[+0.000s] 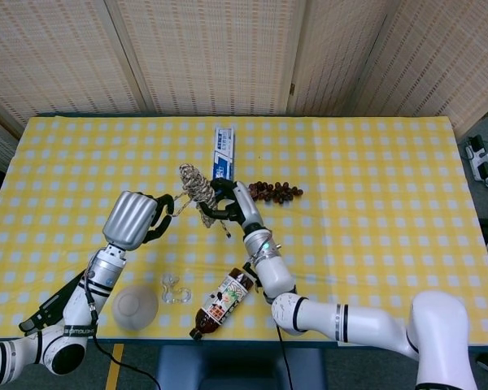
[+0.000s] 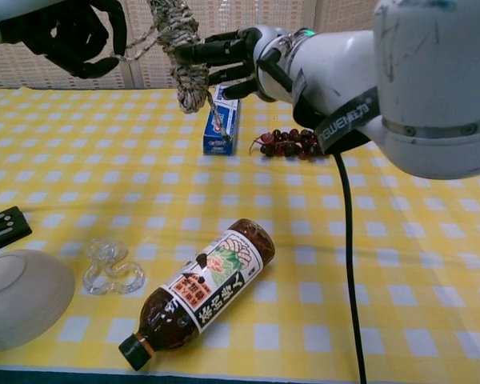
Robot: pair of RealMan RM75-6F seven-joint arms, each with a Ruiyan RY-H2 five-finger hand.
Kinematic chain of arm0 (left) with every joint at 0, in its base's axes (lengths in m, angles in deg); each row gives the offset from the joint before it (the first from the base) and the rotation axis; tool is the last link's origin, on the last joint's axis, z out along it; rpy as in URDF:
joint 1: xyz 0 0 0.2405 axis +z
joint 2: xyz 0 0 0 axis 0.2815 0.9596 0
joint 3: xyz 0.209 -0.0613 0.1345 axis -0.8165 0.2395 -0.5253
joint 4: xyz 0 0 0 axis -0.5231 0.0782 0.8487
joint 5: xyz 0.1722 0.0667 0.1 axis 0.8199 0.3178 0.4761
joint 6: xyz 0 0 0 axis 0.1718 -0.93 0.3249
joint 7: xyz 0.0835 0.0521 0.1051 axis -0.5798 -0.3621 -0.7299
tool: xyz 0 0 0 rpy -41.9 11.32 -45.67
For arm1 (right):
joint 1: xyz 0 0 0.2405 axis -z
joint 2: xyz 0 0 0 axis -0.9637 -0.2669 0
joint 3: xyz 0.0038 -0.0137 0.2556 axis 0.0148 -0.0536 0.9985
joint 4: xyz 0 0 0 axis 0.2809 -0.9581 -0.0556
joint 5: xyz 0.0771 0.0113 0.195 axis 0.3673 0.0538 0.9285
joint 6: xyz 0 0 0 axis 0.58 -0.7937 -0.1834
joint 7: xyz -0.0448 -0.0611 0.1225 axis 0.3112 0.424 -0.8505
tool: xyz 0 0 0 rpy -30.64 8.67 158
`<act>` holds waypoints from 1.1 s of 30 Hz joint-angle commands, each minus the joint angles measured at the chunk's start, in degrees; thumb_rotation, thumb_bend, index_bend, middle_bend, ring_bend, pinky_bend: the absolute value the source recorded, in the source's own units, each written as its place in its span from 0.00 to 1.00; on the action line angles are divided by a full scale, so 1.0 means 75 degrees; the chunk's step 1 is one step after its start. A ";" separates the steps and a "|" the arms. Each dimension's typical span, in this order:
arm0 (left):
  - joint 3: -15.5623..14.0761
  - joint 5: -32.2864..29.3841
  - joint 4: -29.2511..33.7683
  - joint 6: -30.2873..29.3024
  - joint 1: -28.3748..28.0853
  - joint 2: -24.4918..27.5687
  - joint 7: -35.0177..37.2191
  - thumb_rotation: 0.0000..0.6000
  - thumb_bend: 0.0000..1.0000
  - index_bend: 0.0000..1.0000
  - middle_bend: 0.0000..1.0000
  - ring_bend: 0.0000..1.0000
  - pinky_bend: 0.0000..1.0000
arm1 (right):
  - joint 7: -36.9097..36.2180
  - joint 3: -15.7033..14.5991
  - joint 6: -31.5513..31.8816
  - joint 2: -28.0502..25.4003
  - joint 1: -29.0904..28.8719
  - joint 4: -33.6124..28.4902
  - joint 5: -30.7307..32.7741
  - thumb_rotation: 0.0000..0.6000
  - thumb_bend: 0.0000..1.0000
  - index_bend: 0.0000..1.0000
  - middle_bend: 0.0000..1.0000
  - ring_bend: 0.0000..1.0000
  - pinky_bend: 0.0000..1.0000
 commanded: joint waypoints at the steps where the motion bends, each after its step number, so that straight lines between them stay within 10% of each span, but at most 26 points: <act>1: -0.0018 -0.0047 -0.0057 0.0052 0.0035 0.0019 0.0074 1.00 0.53 0.62 0.84 0.77 0.76 | -0.0106 -0.0024 -0.0111 -0.0136 0.0136 -0.0101 -0.0125 1.00 0.44 1.00 0.89 1.00 0.98; 9: -0.0067 -0.0279 -0.0147 0.0304 0.0088 0.0075 0.0265 1.00 0.53 0.59 0.84 0.76 0.76 | 0.0274 -0.0270 -0.0178 -0.0591 0.0194 -0.0338 -0.0204 1.00 0.44 1.00 0.89 1.00 0.98; 18: -0.0148 -0.0586 0.0019 0.0613 0.0105 0.0193 0.0301 1.00 0.35 0.31 0.64 0.61 0.73 | 0.1554 -0.0515 0.0440 -0.0999 -0.0184 -0.0566 0.0305 1.00 0.44 1.00 0.89 1.00 0.98; 33: -0.0419 -0.1138 -0.0158 0.0878 0.0473 0.0544 0.0814 1.00 0.33 0.25 0.44 0.41 0.51 | 0.3116 -0.0901 0.0655 -0.1971 -0.0393 -0.1384 0.0893 1.00 0.44 1.00 0.89 1.00 0.98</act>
